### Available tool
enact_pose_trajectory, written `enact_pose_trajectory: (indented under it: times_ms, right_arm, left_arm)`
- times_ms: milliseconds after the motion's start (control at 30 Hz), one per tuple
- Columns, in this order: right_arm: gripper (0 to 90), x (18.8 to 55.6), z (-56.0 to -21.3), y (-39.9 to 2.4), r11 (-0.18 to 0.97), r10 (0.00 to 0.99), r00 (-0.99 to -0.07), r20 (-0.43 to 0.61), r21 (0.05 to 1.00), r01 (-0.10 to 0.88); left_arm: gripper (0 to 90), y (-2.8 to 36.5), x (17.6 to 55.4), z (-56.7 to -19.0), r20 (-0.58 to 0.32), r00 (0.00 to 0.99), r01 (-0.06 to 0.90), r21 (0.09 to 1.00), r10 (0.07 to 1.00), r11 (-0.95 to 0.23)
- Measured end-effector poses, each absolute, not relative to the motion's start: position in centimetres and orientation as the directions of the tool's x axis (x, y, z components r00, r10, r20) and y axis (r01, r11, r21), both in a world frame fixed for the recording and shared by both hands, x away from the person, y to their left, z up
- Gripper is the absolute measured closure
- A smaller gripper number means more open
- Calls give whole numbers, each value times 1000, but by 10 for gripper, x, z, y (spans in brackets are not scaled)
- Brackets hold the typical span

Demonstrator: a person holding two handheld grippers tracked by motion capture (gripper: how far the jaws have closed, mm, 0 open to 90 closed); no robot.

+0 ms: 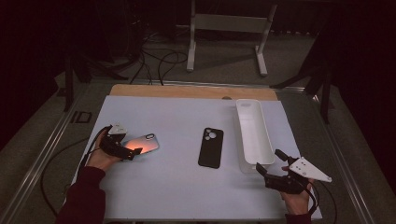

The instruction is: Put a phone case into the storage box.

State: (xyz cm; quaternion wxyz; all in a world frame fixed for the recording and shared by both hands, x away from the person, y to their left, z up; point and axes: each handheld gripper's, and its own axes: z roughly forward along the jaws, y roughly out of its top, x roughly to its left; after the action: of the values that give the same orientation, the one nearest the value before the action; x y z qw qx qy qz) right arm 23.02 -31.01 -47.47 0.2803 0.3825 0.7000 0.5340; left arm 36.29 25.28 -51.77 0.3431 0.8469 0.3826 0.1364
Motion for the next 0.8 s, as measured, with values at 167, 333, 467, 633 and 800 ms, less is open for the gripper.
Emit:
enact_pose_trajectory:
  times_ms: [167, 333, 467, 633, 800]
  right_arm:
    - [95, 230, -475, -310, 137, 834, -551, 17, 962, 237]
    - [96, 230, -475, -310, 137, 834, -551, 18, 962, 238]
    - [96, 231, -475, -309, 138, 833, -553, 18, 962, 238]
    - [96, 231, -475, -310, 136, 835, -550, 18, 962, 238]
    - [96, 231, -475, -309, 136, 835, -550, 19, 962, 239]
  left_arm:
    - [0, 250, 364, -523, -17, 678, 559, 661, 735, -501]
    - [0, 248, 365, -527, -12, 694, 557, 641, 720, -527]
    - [0, 247, 366, -531, -10, 698, 565, 623, 716, -542]
    - [0, 246, 367, -534, -30, 694, 585, 605, 719, -540]
    - [4, 244, 367, -534, -24, 689, 593, 593, 724, -544]
